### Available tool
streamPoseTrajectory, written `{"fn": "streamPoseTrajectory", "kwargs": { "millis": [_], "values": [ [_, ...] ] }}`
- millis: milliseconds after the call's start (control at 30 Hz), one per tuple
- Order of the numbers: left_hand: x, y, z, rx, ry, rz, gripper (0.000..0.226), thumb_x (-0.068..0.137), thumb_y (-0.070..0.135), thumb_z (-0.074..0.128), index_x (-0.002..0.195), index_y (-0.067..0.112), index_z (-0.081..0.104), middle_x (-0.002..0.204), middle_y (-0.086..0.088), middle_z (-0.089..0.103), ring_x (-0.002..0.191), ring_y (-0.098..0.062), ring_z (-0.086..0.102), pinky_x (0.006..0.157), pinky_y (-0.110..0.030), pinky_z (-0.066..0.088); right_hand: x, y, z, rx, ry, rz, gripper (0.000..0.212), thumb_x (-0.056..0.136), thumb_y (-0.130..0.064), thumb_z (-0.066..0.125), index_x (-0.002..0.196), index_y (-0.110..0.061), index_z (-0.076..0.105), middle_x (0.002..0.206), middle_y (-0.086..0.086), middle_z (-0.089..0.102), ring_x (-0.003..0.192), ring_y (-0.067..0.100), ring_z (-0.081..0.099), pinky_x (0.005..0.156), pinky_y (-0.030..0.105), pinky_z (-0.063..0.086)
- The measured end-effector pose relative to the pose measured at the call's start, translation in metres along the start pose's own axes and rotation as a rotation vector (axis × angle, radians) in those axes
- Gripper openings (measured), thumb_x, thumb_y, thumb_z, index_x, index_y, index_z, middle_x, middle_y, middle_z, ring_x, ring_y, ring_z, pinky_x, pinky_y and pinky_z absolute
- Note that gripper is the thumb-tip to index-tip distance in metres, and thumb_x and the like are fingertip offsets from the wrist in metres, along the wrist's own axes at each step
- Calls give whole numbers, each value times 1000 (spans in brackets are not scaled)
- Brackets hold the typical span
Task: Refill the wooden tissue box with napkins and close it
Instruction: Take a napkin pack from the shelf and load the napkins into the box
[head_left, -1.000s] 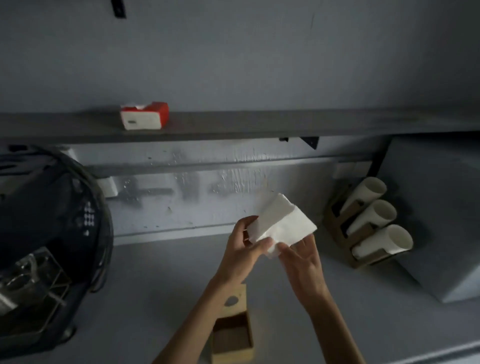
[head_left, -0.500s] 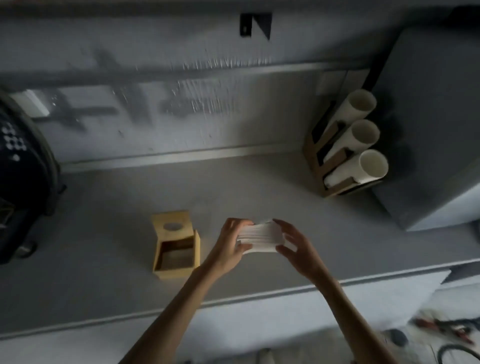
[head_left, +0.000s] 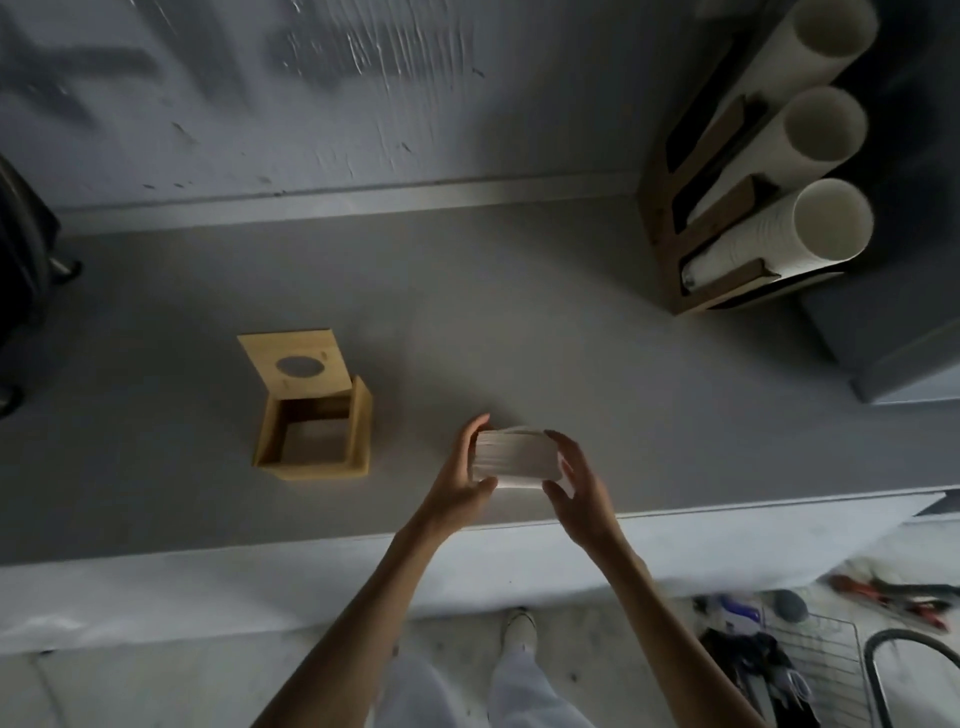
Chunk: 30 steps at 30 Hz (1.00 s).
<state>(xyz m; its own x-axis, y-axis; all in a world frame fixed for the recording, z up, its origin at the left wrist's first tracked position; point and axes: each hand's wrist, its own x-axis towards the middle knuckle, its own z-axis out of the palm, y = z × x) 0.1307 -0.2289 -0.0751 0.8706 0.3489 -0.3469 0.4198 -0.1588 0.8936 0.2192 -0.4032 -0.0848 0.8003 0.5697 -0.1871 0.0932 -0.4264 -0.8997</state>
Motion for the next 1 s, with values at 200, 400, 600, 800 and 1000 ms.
{"fn": "streamPoseTrajectory", "kwargs": {
  "millis": [200,400,600,800,1000],
  "values": [
    [-2,-7,6,-48,-32,-45,93,80,-8,57,146,43,15,137,8,46,126,2,44,104,-23,45,-3,1,14,-4,34,-58,77,82,11,60,146,-18,29,146,-4,40,135,8,38,113,16,29],
    [-5,-8,21,-109,27,-10,101,69,-26,42,148,30,14,142,8,40,126,14,39,106,-13,38,-8,-2,25,41,71,-45,83,83,11,58,150,-18,19,150,-5,34,140,8,32,118,25,26],
    [-5,-9,29,-132,60,28,103,65,-31,39,148,25,14,139,22,37,126,17,38,101,-7,38,-7,2,25,36,98,-48,80,83,11,58,150,-13,20,150,-2,34,140,10,33,119,33,29],
    [-2,-8,29,-115,66,21,101,69,-26,44,149,28,12,137,21,39,124,14,41,103,-13,41,-5,6,23,18,100,-54,79,83,12,58,151,-10,22,152,3,36,141,12,34,118,32,30],
    [3,-4,13,79,-4,67,99,74,-17,51,151,29,10,148,-3,30,137,-17,34,114,-34,35,-8,9,15,-114,87,-55,86,85,7,59,149,-34,18,148,-13,33,132,-18,26,107,1,22]
  ]
}}
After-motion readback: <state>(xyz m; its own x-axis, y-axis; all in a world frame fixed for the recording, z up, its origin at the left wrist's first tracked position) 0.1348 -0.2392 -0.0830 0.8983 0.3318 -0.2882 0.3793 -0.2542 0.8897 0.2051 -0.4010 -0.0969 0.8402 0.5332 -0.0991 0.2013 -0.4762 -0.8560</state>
